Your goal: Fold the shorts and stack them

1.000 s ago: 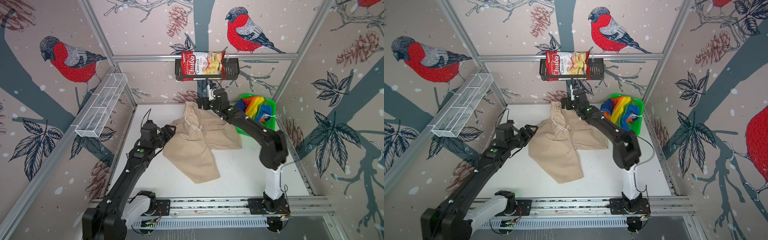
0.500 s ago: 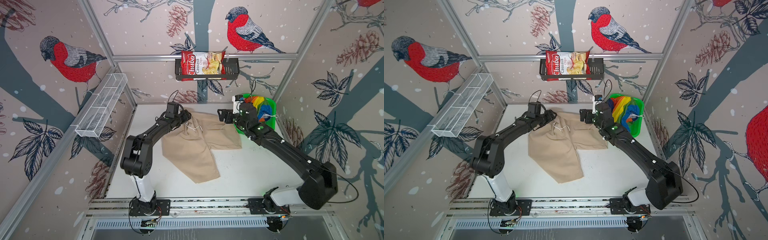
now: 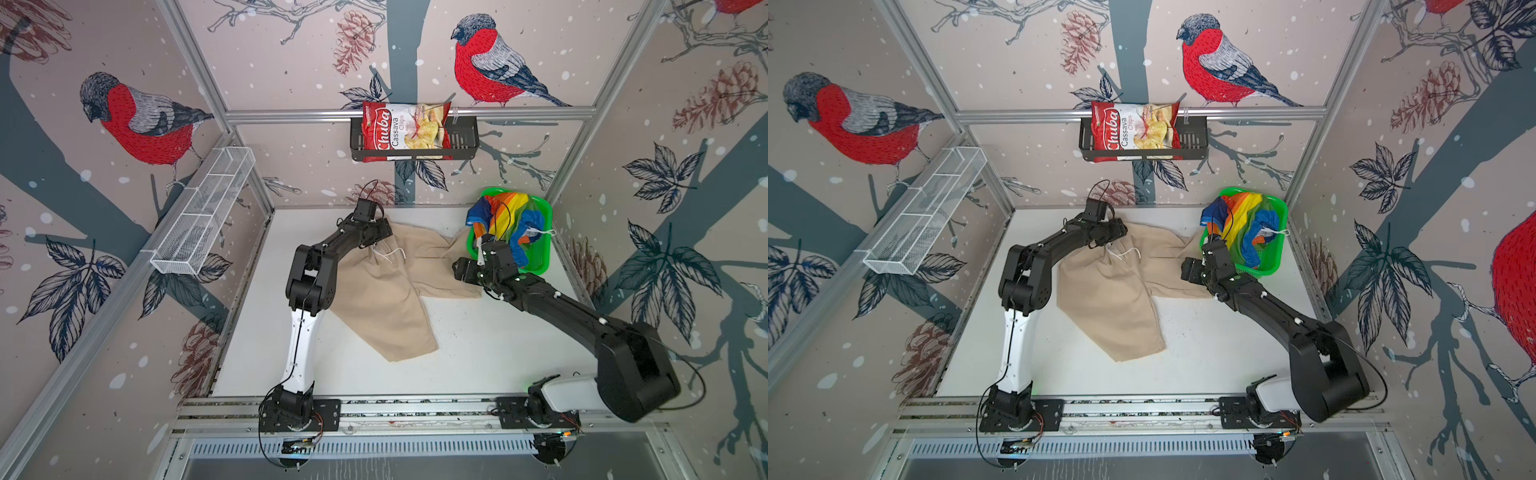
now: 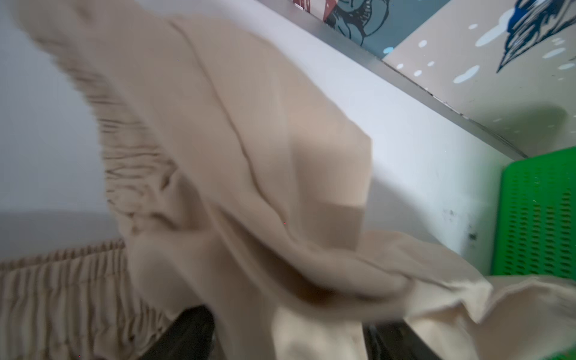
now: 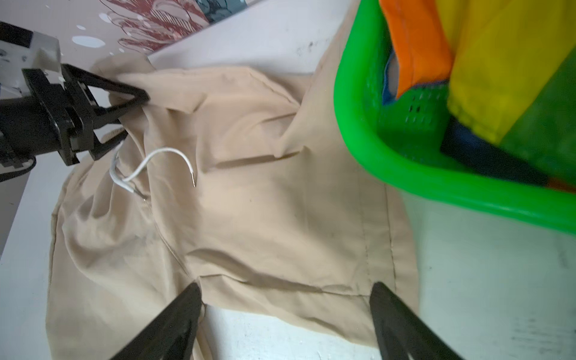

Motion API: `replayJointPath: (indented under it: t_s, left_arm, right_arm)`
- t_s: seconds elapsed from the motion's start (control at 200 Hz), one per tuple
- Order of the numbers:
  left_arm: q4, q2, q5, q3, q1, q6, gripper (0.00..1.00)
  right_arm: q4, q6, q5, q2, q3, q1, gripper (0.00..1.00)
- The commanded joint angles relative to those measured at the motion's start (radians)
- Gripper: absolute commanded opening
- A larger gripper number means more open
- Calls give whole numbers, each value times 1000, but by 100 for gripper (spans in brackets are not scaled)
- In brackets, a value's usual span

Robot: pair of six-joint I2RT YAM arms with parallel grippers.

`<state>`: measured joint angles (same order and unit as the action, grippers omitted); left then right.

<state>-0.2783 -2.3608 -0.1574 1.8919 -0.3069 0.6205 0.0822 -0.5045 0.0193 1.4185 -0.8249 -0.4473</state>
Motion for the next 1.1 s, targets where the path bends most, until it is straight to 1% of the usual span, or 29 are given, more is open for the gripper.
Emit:
replayJointPath:
  t_s: [0.0,0.04,0.155,0.265,0.335,0.465,0.54,0.695,0.775,0.85,0.946,1.036,1.096]
  left_arm:
    - [-92,-60,58,91,3,-43,71]
    - [-109,-79,79,119,7,-48,70]
    - [-185,-127,131,184,42,-36,63]
    - [-282,-136,116,194,108,17,59]
    - [-277,-91,112,112,138,34,58]
    - [-173,79,131,-178,157,69,58]
    - [-145,173,140,-315,158,105,59]
    - [-84,360,125,-594,156,177,61]
    - [-57,443,121,-711,156,200,63]
    - [-28,507,86,-782,155,211,66]
    - [-18,575,23,-810,154,217,72]
    - [-16,643,-31,-790,149,204,79]
    - [-52,696,-38,-746,149,174,82]
  right_arm:
    - [-74,-48,51,50,9,-12,86]
    - [-81,-52,50,75,4,-17,86]
    - [-98,-58,51,147,-21,-34,86]
    - [-117,-59,61,218,-52,-44,86]
    - [-127,-59,73,273,-88,-50,85]
    - [-133,-53,87,376,-181,-64,84]
    - [-131,-47,102,436,-239,-68,84]
    - [-95,-10,113,570,-402,-65,83]
    - [-51,18,113,648,-510,-64,83]
    - [28,50,119,733,-641,-61,83]
    - [107,86,133,828,-812,-51,82]
    - [167,113,155,887,-949,-38,81]
    - [183,125,169,871,-981,-34,80]
